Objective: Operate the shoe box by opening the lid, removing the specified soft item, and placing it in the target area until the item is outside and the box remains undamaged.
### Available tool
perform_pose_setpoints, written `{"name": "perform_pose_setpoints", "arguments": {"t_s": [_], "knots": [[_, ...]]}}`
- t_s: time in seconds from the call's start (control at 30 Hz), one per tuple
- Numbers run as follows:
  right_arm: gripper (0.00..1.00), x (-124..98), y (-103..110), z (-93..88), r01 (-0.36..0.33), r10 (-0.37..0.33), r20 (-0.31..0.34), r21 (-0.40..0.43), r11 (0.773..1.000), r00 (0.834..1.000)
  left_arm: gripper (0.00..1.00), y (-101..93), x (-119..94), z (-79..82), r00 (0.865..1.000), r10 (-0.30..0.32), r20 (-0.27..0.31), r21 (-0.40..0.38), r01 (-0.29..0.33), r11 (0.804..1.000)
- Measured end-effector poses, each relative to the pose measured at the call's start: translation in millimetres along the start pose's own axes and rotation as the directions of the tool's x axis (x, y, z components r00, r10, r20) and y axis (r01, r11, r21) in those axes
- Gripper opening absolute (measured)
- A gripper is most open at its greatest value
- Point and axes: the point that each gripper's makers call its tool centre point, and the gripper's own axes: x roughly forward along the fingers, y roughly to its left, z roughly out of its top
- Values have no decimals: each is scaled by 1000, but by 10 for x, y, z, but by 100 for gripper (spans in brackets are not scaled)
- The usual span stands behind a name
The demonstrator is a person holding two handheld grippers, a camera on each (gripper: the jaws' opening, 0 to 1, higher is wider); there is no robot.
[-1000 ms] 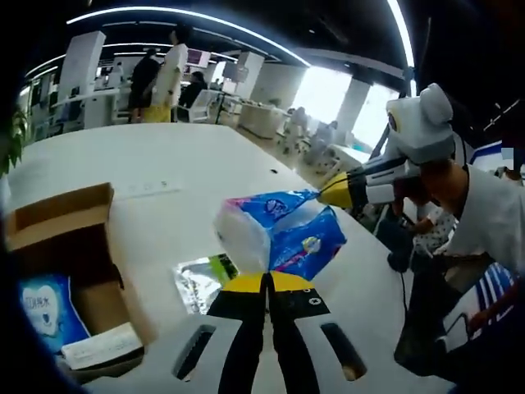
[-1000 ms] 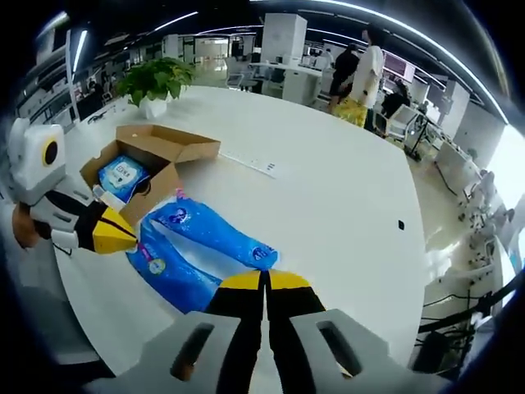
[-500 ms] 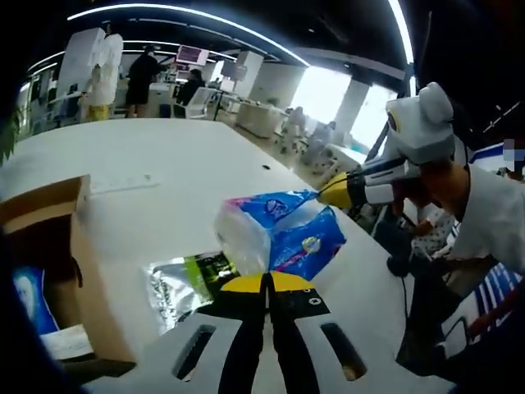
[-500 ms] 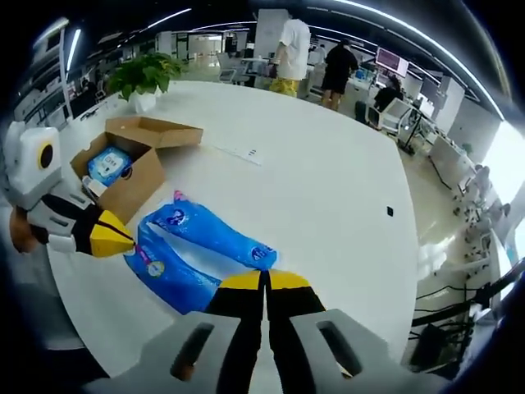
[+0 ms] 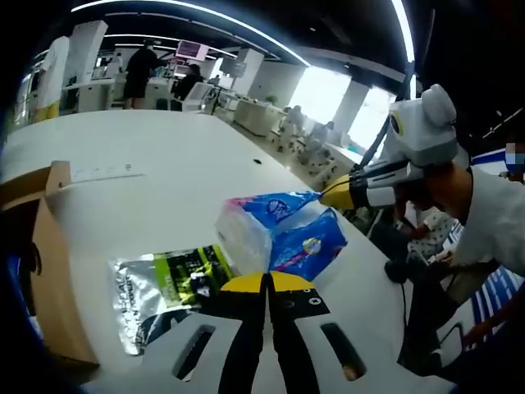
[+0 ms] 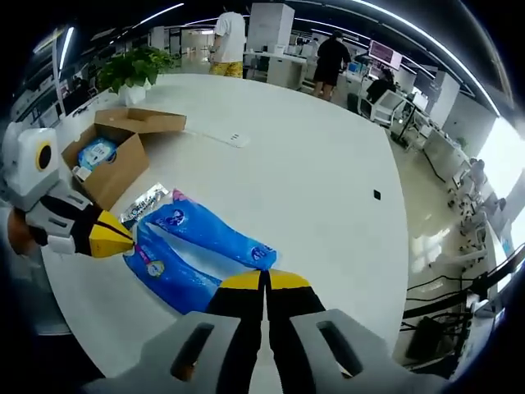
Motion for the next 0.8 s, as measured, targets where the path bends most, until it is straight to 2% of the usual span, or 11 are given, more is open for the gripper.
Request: {"name": "perform_pose_setpoints", "arguments": {"t_s": [0.23, 0.53, 0.8], "knots": [[0, 67, -97, -102, 5, -5, -10, 7, 1000, 1000, 0, -61, 132, -92, 1000, 8, -6, -16, -8, 1000], [0, 214, -183, -221, 6, -6, -33, 8, 1000, 999, 0, 43, 378, -168, 1000, 18, -26, -57, -19, 998], [0, 333, -186, -344, -1, 2, -55, 13, 1000, 998, 0, 93, 485, -260, 998, 29, -51, -63, -32, 997]]}}
